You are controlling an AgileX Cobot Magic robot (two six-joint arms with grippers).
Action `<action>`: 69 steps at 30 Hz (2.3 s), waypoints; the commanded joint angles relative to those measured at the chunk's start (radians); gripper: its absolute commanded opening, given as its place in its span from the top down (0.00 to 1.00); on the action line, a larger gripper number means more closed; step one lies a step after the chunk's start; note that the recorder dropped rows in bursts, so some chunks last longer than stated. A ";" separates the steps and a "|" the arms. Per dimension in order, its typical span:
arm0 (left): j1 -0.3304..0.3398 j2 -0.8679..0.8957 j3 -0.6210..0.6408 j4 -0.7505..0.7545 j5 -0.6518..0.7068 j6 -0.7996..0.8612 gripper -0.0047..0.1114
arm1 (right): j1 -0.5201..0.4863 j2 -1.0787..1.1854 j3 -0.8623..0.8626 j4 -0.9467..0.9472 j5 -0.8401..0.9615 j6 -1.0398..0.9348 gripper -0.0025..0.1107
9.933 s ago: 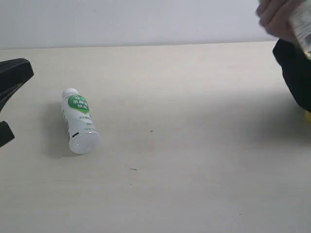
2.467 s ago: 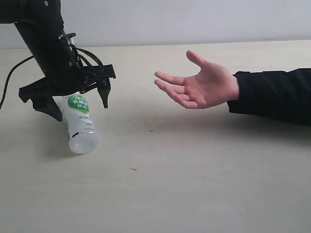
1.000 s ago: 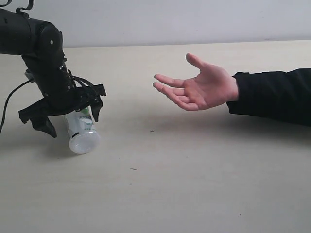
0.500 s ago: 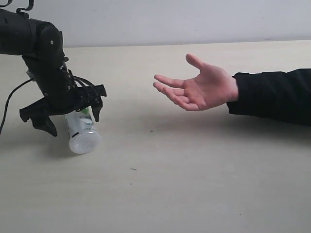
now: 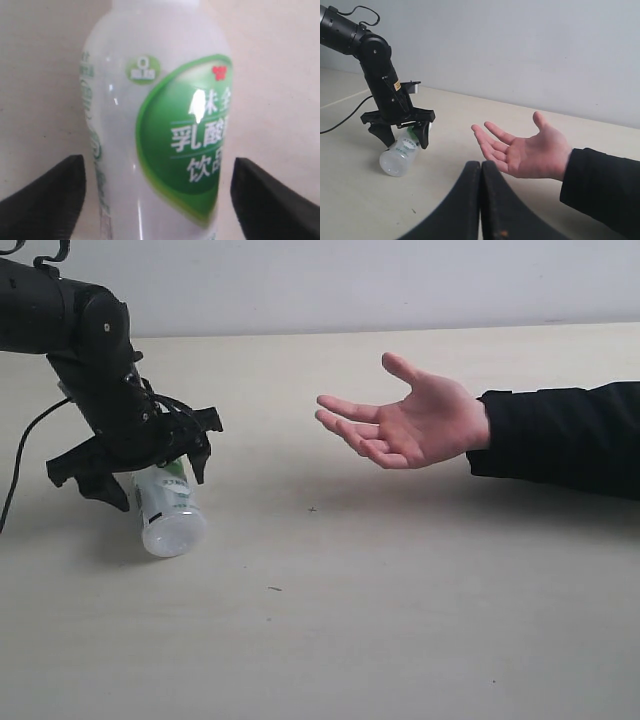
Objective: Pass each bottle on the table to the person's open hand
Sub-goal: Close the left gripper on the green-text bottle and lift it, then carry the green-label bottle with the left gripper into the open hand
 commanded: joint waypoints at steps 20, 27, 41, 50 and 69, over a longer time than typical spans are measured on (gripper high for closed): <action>0.003 -0.002 0.005 0.112 0.027 0.212 0.96 | -0.001 -0.005 0.003 0.000 -0.010 -0.001 0.98; 0.003 -0.007 0.005 0.063 0.072 0.210 0.96 | -0.001 -0.005 0.003 0.000 -0.010 -0.001 0.98; -0.057 -0.245 -0.017 -0.119 0.003 0.232 0.96 | -0.001 -0.005 0.003 0.000 -0.010 -0.001 0.98; -0.250 -0.330 -0.017 -0.138 -0.237 0.043 0.96 | -0.001 -0.005 0.003 0.000 -0.010 -0.001 0.98; -0.437 -0.193 -0.017 -0.202 -0.563 -0.106 0.96 | -0.001 -0.005 0.003 0.000 -0.010 -0.001 0.98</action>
